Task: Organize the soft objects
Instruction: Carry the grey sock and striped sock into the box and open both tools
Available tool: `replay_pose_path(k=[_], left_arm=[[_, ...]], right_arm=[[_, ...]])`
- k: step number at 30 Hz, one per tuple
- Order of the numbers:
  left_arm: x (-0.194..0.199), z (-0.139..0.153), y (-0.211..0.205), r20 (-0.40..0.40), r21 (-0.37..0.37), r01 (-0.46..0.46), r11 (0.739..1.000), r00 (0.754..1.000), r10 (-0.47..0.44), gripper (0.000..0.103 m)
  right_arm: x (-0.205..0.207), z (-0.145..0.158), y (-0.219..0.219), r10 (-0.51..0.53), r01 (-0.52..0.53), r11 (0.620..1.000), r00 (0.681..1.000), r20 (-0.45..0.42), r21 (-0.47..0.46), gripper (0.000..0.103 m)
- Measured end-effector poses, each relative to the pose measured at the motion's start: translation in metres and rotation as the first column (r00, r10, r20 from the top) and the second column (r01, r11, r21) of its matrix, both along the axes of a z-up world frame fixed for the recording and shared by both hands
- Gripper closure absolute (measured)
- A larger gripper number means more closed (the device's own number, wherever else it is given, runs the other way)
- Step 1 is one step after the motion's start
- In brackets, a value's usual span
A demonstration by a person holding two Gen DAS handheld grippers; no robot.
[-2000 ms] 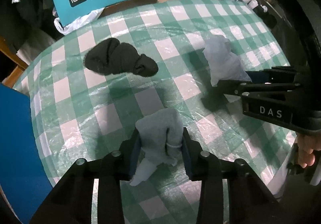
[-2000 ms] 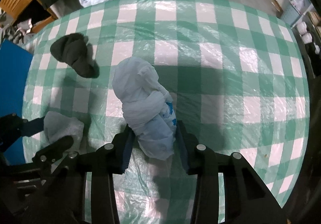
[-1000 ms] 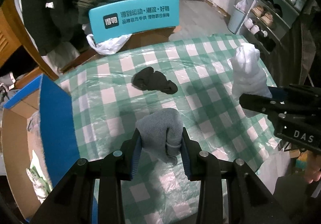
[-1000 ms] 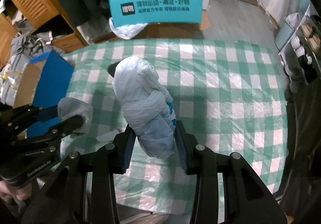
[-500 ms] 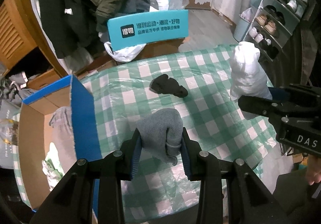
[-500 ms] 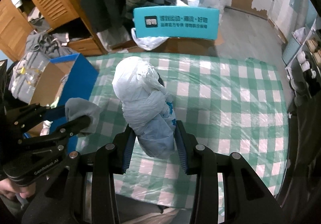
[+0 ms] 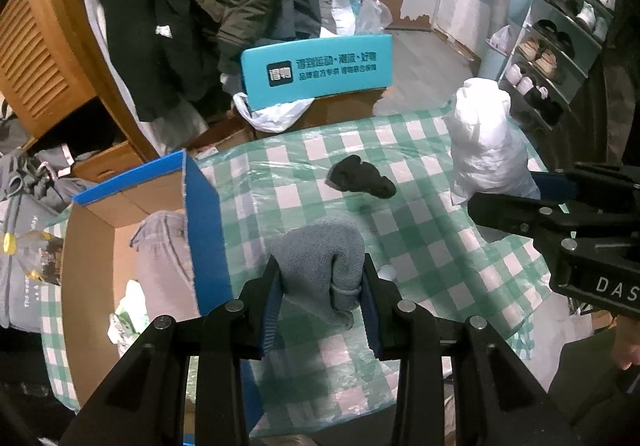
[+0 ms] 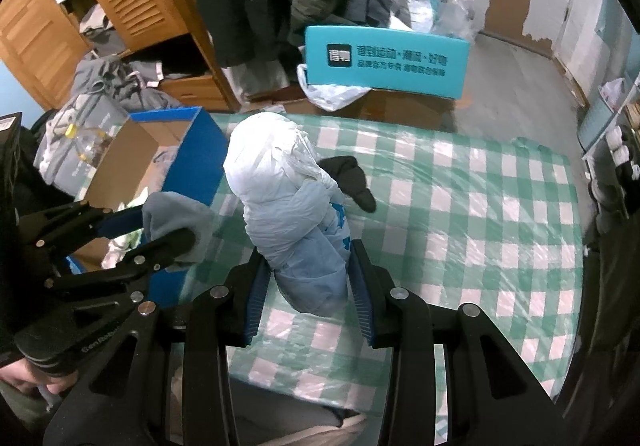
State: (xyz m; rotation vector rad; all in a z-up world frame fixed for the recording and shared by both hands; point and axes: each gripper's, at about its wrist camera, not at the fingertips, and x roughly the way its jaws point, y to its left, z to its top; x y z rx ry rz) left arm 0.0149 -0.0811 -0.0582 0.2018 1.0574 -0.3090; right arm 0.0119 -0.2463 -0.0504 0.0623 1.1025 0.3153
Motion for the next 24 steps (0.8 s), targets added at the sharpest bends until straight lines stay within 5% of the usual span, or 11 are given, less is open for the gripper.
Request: replay_pose_path(k=[24], left_arm=[[-0.006, 0.015, 0.084, 0.045, -0.008, -0.124, 0.992, 0.991, 0.124, 0.067]], right_arm=[[0.008, 0.013, 0.096, 0.143, -0.143, 0.990, 0.990, 0.014, 0.017, 0.066]])
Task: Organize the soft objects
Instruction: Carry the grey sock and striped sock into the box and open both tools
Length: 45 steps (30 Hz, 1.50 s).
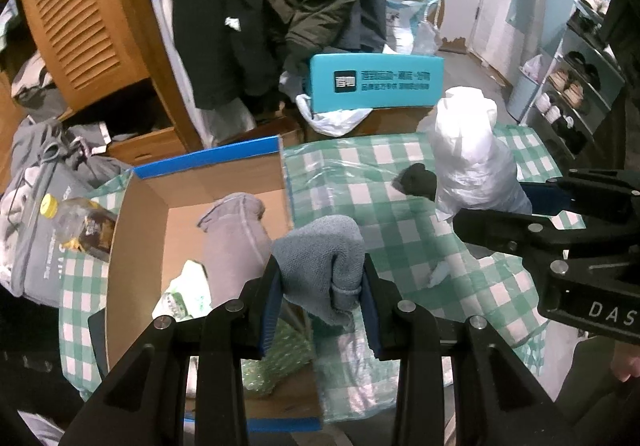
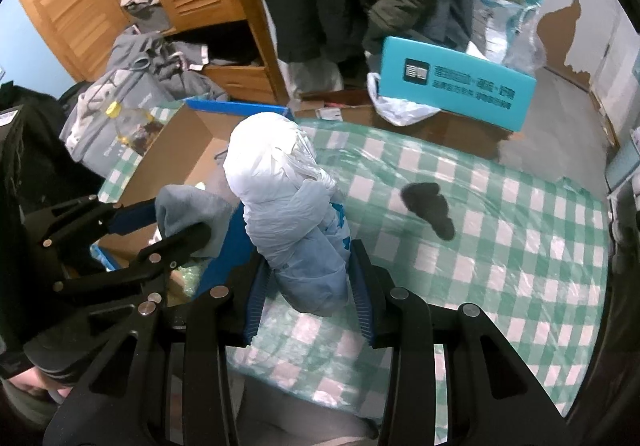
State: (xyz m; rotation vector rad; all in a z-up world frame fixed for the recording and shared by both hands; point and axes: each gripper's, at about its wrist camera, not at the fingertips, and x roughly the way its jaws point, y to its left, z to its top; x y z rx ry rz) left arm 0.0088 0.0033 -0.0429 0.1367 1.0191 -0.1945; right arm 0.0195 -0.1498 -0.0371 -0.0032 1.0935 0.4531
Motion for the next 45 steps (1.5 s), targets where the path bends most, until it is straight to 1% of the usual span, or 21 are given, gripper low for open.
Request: replay_pose_path(k=[5, 8, 16, 27, 35, 40, 45], left_arm=[[-0.002, -0.001, 0.019, 0.001, -0.002, -0.028, 1.000, 1.000, 0.028, 0.067], [-0.003, -0.003, 0.030, 0.006, 0.009, -0.047, 0.999, 0.999, 0.047, 0.067], [-0.003, -0.008, 0.060, -0.005, 0.000, -0.099, 0.995, 0.995, 0.099, 0.067], [-0.001, -0.029, 0.105, -0.044, 0.016, -0.175, 0.984, 0.983, 0.176, 0.067], [0.006, -0.049, 0.125, -0.084, 0.043, -0.218, 0.975, 0.972, 0.220, 0.067], [0.008, -0.057, 0.133, -0.115, 0.038, -0.238, 0.971, 0.964, 0.241, 0.066], [0.009, -0.060, 0.135, -0.116, 0.056, -0.252, 0.966, 0.959, 0.257, 0.065]], right_arm=[[0.002, 0.000, 0.022, 0.028, -0.028, 1.000, 1.000, -0.001, 0.000, 0.066], [0.003, -0.001, 0.035, 0.046, -0.046, 0.999, 0.999, -0.008, 0.002, 0.066], [0.006, -0.007, 0.068, 0.094, -0.094, 0.996, 0.995, -0.026, -0.006, 0.066], [0.012, -0.020, 0.105, 0.139, -0.140, 0.990, 0.988, -0.064, -0.010, 0.066], [0.018, -0.034, 0.128, 0.161, -0.163, 0.986, 0.982, -0.102, -0.016, 0.066], [0.022, -0.048, 0.140, 0.173, -0.177, 0.984, 0.975, -0.138, -0.019, 0.066], [0.023, -0.058, 0.149, 0.188, -0.194, 0.981, 0.970, -0.153, -0.025, 0.065]])
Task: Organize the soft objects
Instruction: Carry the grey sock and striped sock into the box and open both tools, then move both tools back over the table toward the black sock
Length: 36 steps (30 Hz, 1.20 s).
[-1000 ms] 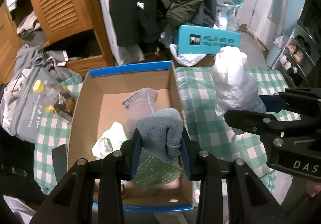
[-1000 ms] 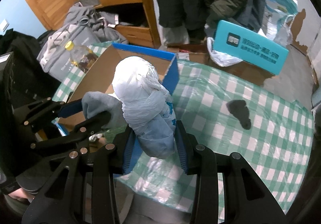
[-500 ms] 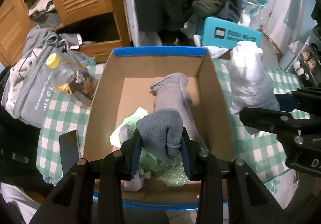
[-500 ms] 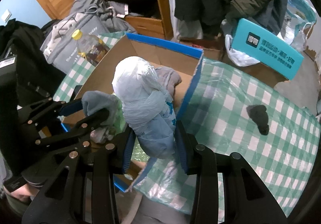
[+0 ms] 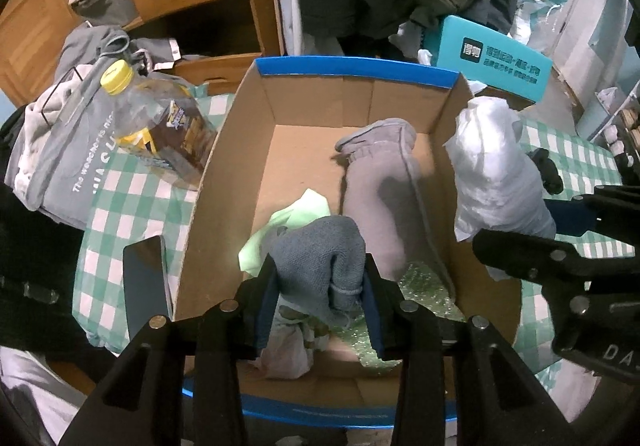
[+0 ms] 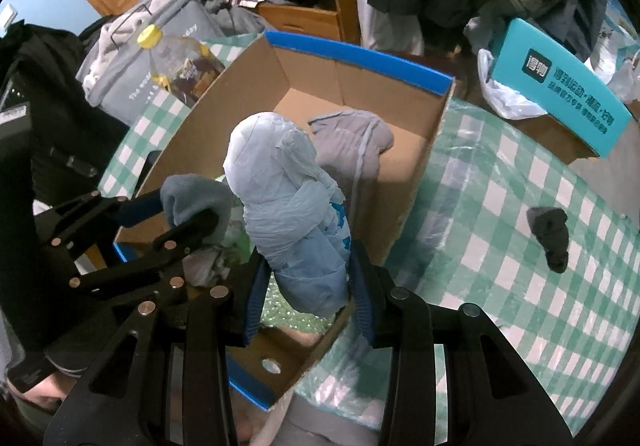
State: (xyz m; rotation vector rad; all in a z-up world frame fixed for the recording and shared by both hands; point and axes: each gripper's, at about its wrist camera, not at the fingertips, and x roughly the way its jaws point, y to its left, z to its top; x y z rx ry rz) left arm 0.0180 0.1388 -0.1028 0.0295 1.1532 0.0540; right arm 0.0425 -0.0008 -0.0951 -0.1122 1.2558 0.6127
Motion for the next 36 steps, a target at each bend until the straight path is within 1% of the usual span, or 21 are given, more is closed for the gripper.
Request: replay_pose_path(k=[7, 9, 10, 11, 13, 15, 19, 21, 27, 36], left_arm=[[0.002, -0.002, 0.003, -0.008, 0.010, -0.017, 1.000, 1.000, 0.017, 0.060], [0.002, -0.002, 0.003, -0.008, 0.016, -0.022, 1.000, 1.000, 0.022, 0.052], [0.002, -0.002, 0.004, -0.007, 0.021, -0.024, 0.999, 1.000, 0.025, 0.050], [0.002, -0.002, 0.004, -0.005, 0.025, -0.028, 0.999, 1.000, 0.028, 0.048], [0.002, 0.000, 0.005, 0.000, 0.028, -0.031, 0.999, 1.000, 0.031, 0.046], [0.002, 0.001, 0.005, 0.003, 0.029, -0.035, 0.999, 0.999, 0.035, 0.043], [0.002, 0.003, 0.004, 0.008, 0.031, -0.034, 0.999, 0.999, 0.034, 0.039], [0.002, 0.006, 0.002, 0.015, 0.033, -0.032, 0.999, 0.999, 0.031, 0.034], [0.001, 0.014, -0.007, 0.038, 0.042, -0.017, 0.999, 0.999, 0.016, 0.024], [0.001, 0.021, -0.025, 0.047, 0.062, 0.014, 0.998, 0.999, -0.017, 0.021]], right_arm=[[0.002, -0.001, 0.006, 0.010, -0.010, 1.000, 1.000, 0.010, 0.012, 0.061], [0.003, 0.000, 0.006, 0.009, -0.009, 1.000, 1.000, 0.013, 0.019, 0.058], [0.003, 0.001, 0.007, 0.008, -0.008, 1.000, 1.000, 0.016, 0.021, 0.058], [0.003, 0.001, 0.007, 0.008, -0.008, 1.000, 1.000, 0.016, 0.022, 0.056], [0.003, 0.002, 0.006, 0.005, -0.006, 1.000, 1.000, 0.020, 0.021, 0.046], [0.003, 0.004, 0.004, 0.000, 0.000, 1.000, 1.000, 0.029, 0.020, 0.042], [0.004, 0.009, -0.002, -0.011, 0.010, 1.000, 0.999, 0.036, 0.025, 0.041], [0.005, 0.010, -0.007, -0.019, 0.018, 1.000, 0.999, 0.042, 0.024, 0.041], [0.006, 0.014, -0.025, -0.048, 0.047, 0.999, 0.997, 0.056, 0.016, 0.040], [0.006, 0.017, -0.055, -0.090, 0.089, 0.996, 0.994, 0.055, 0.021, 0.039]])
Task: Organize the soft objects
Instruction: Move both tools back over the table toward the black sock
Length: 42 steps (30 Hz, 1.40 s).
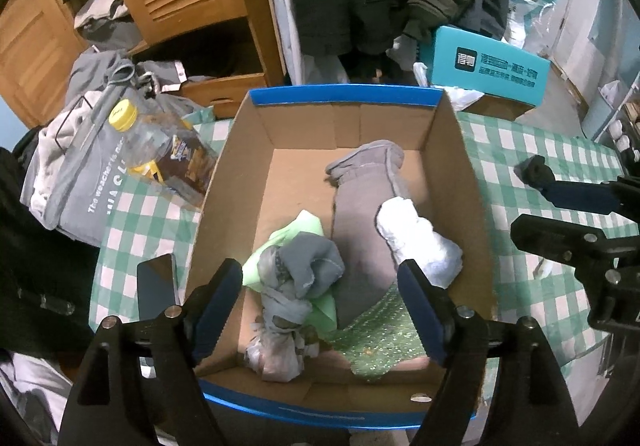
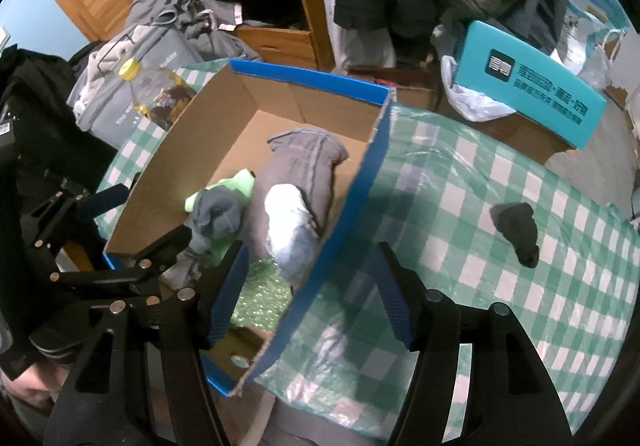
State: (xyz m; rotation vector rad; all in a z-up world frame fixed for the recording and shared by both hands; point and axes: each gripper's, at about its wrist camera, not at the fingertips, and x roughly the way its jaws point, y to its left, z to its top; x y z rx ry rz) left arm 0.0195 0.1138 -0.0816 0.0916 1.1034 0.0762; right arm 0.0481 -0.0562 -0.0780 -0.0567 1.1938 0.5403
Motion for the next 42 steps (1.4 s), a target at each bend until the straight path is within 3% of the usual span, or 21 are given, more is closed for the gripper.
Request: replay_pose_path(k=[5, 23, 42], left_arm=[[0.001, 0.005, -0.013, 0.012, -0.003, 0.015, 1.000, 1.000, -0.015, 0.016], [0.005, 0.007, -0.069, 0.010, -0.019, 0.111, 0.994, 0.994, -0.111, 0.016], [0.029, -0.003, -0.124, -0.040, -0.048, 0.171, 0.984, 0.984, -0.173, 0.016]], right_arm=[[0.000, 0.000, -0.019, -0.035, 0.035, 0.999, 0.999, 0.007, 0.000, 0.038], [-0.006, -0.011, -0.101, -0.174, 0.175, 0.985, 0.985, -0.006, 0.005, 0.038], [0.007, -0.038, -0.172, -0.279, 0.278, 0.956, 0.960, -0.001, -0.091, 0.038]])
